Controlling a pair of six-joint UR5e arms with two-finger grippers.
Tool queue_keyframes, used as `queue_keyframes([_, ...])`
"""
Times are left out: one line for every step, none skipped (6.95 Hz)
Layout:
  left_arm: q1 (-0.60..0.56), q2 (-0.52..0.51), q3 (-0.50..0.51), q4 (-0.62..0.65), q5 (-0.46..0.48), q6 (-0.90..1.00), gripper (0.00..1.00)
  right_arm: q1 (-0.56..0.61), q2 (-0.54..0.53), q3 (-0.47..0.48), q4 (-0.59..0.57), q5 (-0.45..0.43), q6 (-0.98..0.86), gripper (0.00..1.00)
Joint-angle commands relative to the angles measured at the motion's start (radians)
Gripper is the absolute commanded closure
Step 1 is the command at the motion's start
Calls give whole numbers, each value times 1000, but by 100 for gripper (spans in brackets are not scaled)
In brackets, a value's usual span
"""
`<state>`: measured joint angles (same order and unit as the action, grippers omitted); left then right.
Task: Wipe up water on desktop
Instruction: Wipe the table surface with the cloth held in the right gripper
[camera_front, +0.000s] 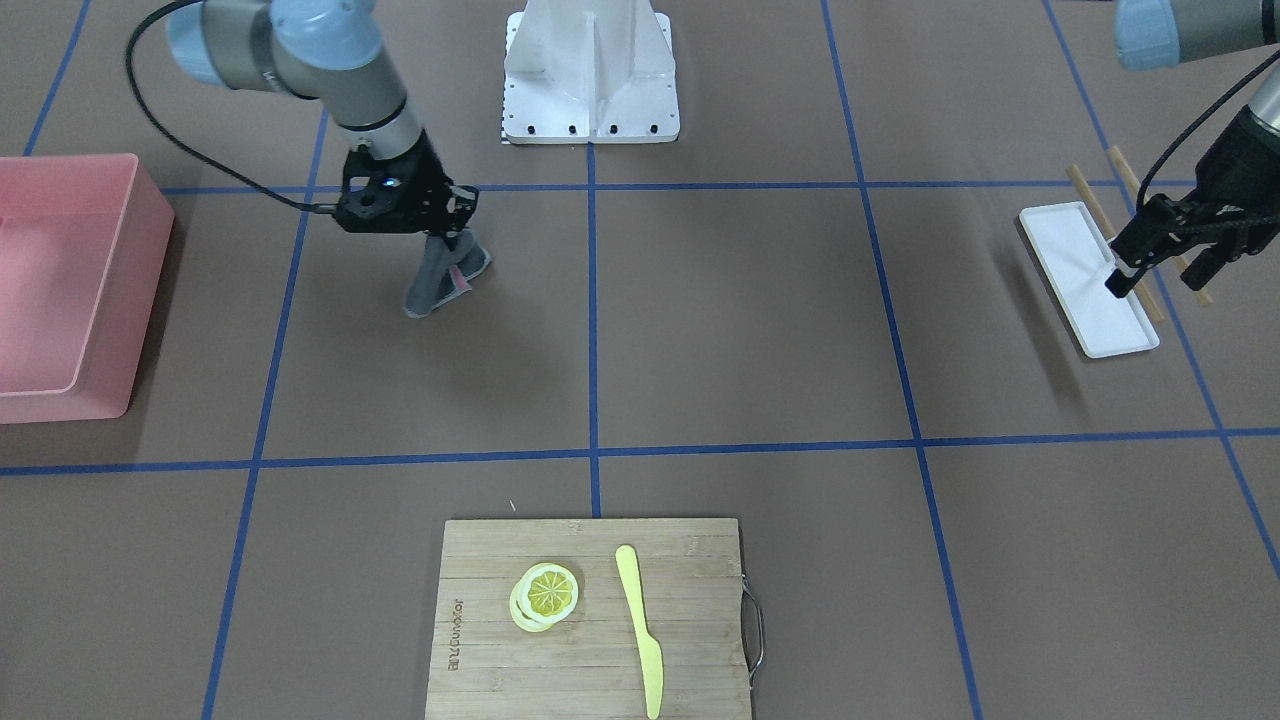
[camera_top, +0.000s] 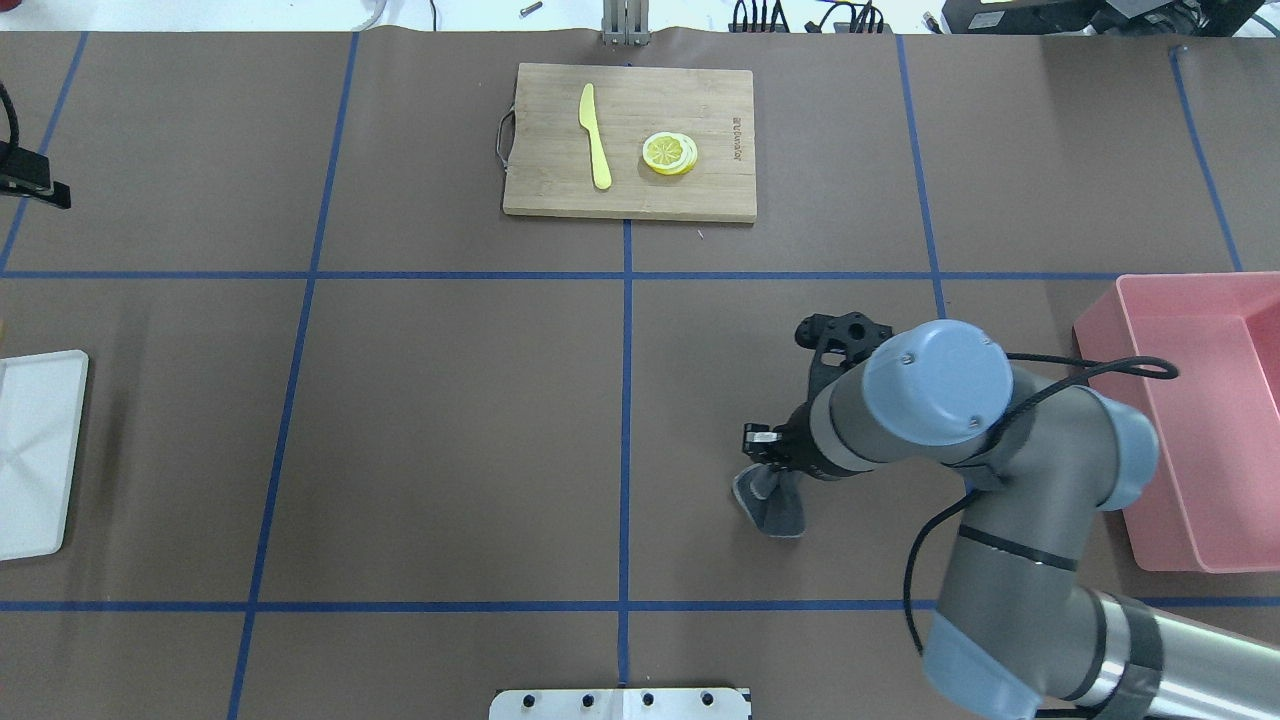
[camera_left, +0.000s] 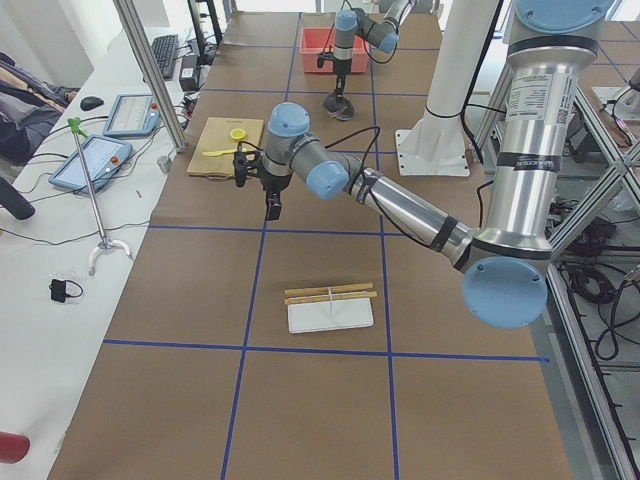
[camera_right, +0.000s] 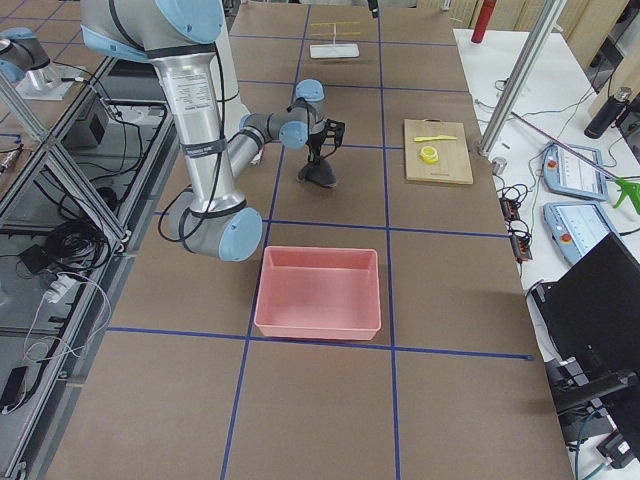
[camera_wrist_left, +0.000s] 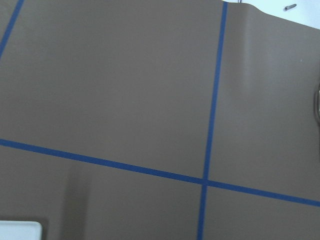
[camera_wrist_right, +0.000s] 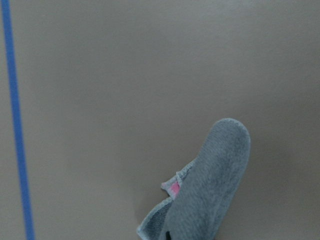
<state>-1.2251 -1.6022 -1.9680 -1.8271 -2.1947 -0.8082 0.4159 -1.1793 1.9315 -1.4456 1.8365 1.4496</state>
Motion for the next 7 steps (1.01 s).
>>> queue_keyframes([-65, 63, 9, 2, 1, 220, 2, -58, 168, -89, -38, -33, 92, 100])
queue_keyframes([-91, 94, 9, 2, 1, 298, 2, -19, 114, -59, -38, -19, 81, 100])
queue_keyframes([-103, 97, 9, 3, 1, 317, 2, 41, -31, 34, -36, 37, 24, 100])
queue_keyframes([-105, 97, 17, 5, 1, 317, 2, 154, -175, 105, -36, 141, -130, 100])
queue_keyframes([-105, 97, 17, 5, 0, 319, 2, 229, -275, 118, -32, 182, -252, 100])
queue_keyframes([-108, 97, 21, 5, 0, 317, 2, 266, -340, 113, -29, 182, -364, 100])
queue_keyframes([-109, 97, 23, 5, 0, 317, 2, 264, -329, 113, -35, 176, -377, 100])
